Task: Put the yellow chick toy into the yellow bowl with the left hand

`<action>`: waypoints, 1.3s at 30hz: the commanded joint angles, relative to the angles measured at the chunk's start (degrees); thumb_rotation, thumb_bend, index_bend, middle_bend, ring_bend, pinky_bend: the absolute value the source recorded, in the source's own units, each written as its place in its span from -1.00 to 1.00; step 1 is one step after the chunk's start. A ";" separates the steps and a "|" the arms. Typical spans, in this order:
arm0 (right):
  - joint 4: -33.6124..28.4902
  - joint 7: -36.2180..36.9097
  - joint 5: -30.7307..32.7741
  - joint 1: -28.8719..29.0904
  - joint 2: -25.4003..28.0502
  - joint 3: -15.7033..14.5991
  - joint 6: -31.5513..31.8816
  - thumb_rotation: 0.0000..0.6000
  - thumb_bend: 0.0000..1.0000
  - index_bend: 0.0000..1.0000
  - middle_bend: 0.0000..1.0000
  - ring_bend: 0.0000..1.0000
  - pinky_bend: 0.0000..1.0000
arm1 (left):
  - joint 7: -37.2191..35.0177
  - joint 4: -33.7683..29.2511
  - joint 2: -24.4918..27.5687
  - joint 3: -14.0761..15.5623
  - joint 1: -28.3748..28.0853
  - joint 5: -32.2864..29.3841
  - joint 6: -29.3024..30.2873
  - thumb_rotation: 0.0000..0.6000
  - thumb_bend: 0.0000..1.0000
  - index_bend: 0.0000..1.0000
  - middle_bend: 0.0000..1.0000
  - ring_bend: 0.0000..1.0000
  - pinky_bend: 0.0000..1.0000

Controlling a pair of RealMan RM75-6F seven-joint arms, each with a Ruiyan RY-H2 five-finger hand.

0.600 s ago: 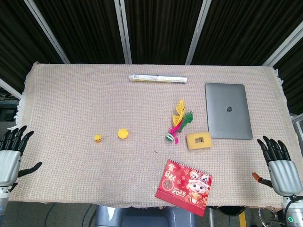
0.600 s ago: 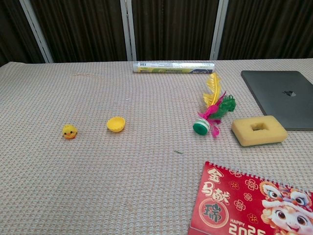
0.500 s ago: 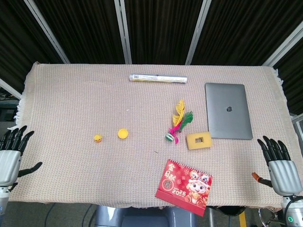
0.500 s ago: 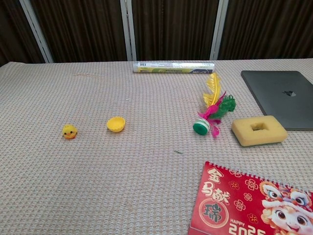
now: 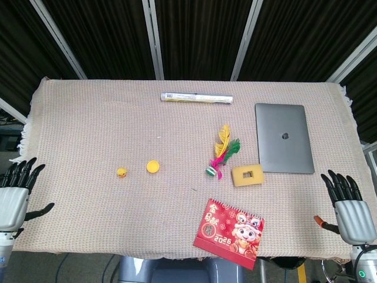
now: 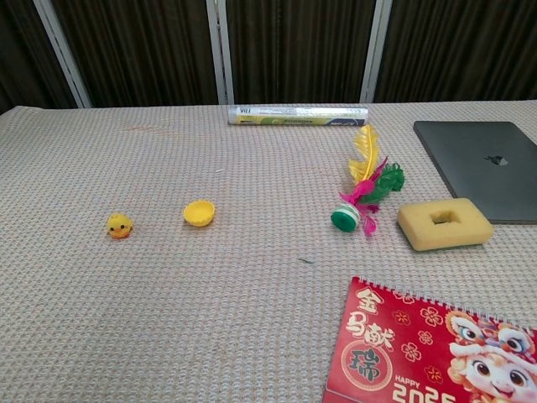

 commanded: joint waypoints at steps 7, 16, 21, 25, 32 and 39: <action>0.16 0.58 -0.20 -0.20 0.22 -0.17 0.29 1.00 -1.00 -0.90 -1.00 -1.00 -1.00 | 0.77 -0.63 0.22 0.34 -0.39 0.00 -0.96 0.86 -0.78 -0.69 -1.00 -1.00 -0.92; -0.04 0.78 -0.89 -0.50 0.35 -0.47 0.92 1.00 -1.00 -0.89 -1.00 -1.00 -1.00 | 1.98 -3.44 0.29 -1.52 -3.51 -3.06 -5.81 0.86 -0.65 -0.31 -1.00 -1.00 -0.85; -0.03 1.22 -0.98 -0.50 0.33 -0.44 1.02 1.00 -1.00 -0.89 -1.00 -1.00 -1.00 | 7.25 -6.24 -1.13 -5.67 -9.16 -10.97 -13.57 0.87 -0.64 -0.33 -1.00 -1.00 -0.85; 0.09 1.61 -0.99 -0.43 0.34 -0.42 0.93 1.00 -1.00 -0.89 -1.00 -1.00 -1.00 | 14.01 -6.73 -4.67 -8.34 -14.22 -18.56 -19.08 0.86 -0.65 -0.35 -1.00 -1.00 -0.85; 0.18 2.89 -0.86 -0.51 0.47 -0.27 1.17 1.00 -1.00 -0.89 -1.00 -1.00 -1.00 | 25.34 -3.96 -11.73 -10.36 -21.57 -29.19 -23.61 0.86 -0.65 -0.33 -1.00 -1.00 -0.85; 0.33 4.13 -0.88 -0.61 0.54 -0.10 1.62 1.00 -1.00 -0.89 -1.00 -1.00 -1.00 | 32.78 1.44 -18.81 -10.68 -26.56 -37.33 -24.21 0.86 -0.62 -0.24 -1.00 -1.00 -0.85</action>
